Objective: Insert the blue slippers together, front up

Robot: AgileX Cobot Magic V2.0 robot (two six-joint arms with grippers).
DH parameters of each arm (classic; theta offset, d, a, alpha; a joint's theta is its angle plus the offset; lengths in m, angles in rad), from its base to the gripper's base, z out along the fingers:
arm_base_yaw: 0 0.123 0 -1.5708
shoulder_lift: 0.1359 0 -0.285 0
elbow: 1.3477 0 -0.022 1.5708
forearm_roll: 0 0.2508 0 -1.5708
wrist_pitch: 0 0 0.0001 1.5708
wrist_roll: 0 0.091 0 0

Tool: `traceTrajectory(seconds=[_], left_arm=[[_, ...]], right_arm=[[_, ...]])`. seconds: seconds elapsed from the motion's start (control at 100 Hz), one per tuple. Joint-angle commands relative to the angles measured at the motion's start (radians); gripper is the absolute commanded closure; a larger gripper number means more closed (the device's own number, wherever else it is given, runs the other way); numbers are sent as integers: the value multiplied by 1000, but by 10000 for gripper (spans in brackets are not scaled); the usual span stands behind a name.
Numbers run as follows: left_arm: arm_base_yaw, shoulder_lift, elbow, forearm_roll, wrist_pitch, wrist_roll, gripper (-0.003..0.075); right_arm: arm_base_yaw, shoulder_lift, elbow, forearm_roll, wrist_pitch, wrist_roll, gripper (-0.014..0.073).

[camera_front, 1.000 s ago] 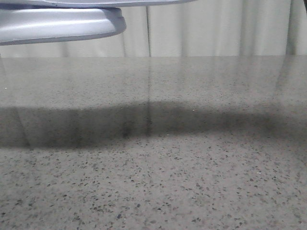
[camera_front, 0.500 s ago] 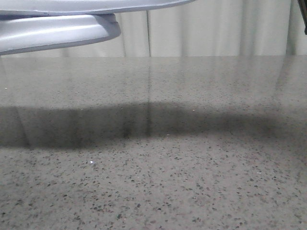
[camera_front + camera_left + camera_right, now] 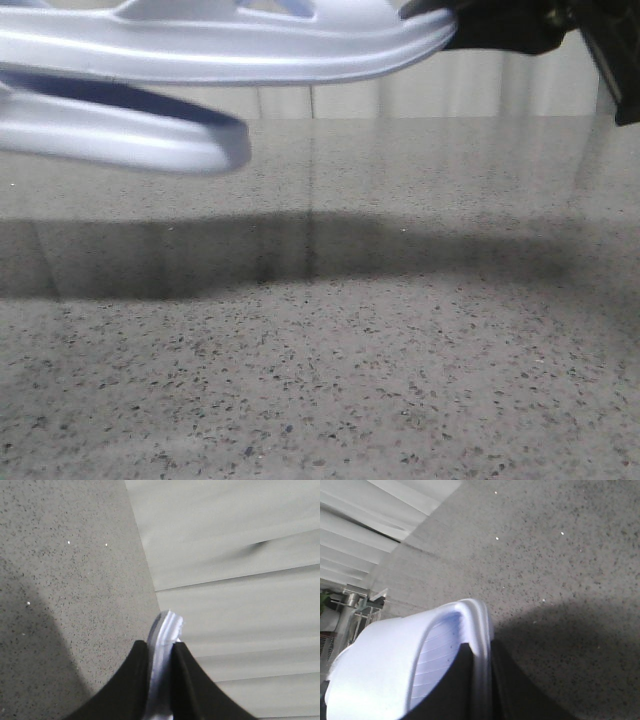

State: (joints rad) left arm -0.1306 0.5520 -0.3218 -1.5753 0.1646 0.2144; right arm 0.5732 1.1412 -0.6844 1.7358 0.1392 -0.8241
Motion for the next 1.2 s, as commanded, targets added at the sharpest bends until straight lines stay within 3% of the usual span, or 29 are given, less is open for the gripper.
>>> traceTrajectory(seconds=[0.0, 0.24, 0.41, 0.51, 1.19], left_arm=[[-6, 6, -41, -35, 89, -4, 704], [-6, 28, -41, -52, 102, -4, 704], [-6, 75, -41, -152, 196, 14, 704], [-6, 91, -41, -287, 261, 120, 704], [-6, 130, -120, -286, 465, 129, 704]], right_arm=[[14, 17, -34, 20, 131, -23, 685], [14, 34, -34, 117, 184, -123, 685], [14, 34, -34, 135, 214, -152, 685], [14, 34, -34, 135, 226, -167, 685], [14, 34, -56, 135, 340, -274, 685]])
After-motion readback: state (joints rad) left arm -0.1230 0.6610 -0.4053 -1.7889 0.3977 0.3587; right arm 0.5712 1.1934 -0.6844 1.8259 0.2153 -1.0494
